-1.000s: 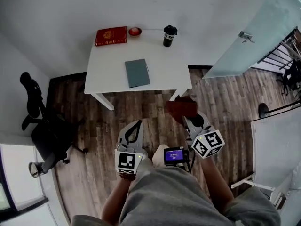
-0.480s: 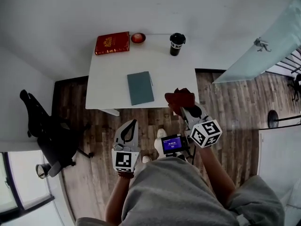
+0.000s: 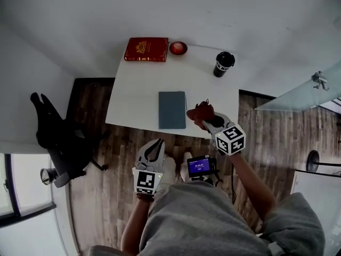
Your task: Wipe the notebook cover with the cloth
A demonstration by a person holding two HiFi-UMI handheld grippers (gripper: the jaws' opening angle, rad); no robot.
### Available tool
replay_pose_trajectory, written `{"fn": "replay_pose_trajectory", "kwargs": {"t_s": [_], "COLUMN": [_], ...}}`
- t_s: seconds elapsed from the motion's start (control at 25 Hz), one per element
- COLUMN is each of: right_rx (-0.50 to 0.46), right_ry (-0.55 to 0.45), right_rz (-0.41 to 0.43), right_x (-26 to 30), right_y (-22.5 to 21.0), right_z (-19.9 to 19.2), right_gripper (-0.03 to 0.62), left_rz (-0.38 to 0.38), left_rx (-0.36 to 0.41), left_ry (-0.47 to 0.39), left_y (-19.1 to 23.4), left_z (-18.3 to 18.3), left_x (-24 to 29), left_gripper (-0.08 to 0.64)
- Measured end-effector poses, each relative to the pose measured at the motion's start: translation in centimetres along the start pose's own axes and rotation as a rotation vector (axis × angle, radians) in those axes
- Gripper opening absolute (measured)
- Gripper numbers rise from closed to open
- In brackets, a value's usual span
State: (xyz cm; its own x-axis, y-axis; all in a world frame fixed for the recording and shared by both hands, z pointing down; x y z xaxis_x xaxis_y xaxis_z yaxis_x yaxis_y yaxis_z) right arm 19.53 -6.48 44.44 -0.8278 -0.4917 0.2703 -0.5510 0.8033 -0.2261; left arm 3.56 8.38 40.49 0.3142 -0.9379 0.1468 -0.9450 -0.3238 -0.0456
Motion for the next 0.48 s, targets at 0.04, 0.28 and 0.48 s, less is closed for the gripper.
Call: {"fn": "replay_pose_trajectory", "kwargs": {"t_s": [0.04, 0.28, 0.48], "right_rx": [-0.009, -0.084, -0.172], "right_ry": [0.032, 0.174, 0.268], "right_rz": [0.023, 0.111, 0.186], "right_x": [1.0, 7.2, 10.7], "right_y": [-0.1, 0.2, 0.4], "right_z": [-0.5, -2.1, -3.0], "right_gripper": [0.061, 0.061, 0.061], "left_rz": [-0.007, -0.055, -0.135], "left_rx": [-0.004, -0.015, -0.055], "left_ry": [0.012, 0.042, 0.091], "left_y": [0.5, 4.8, 6.7], "left_z": [-0.6, -4.7, -9.3], "left_x": [0.2, 1.9, 2.8], "left_gripper": [0.034, 0.057, 0.105]}}
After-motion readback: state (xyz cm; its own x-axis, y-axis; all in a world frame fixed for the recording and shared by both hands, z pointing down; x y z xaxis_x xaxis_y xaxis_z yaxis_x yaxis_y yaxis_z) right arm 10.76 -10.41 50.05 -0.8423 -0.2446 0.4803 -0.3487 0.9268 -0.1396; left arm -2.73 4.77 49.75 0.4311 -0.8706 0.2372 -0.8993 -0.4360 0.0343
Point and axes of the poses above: the fingertips, and each gripper's own axes: x forward along the fingers, y to its left, z out of its top, the point moved 3 cm from there along -x, backward along the fingers, and after that the axes turned 11 degrees about -y, right-handed, at the moved point
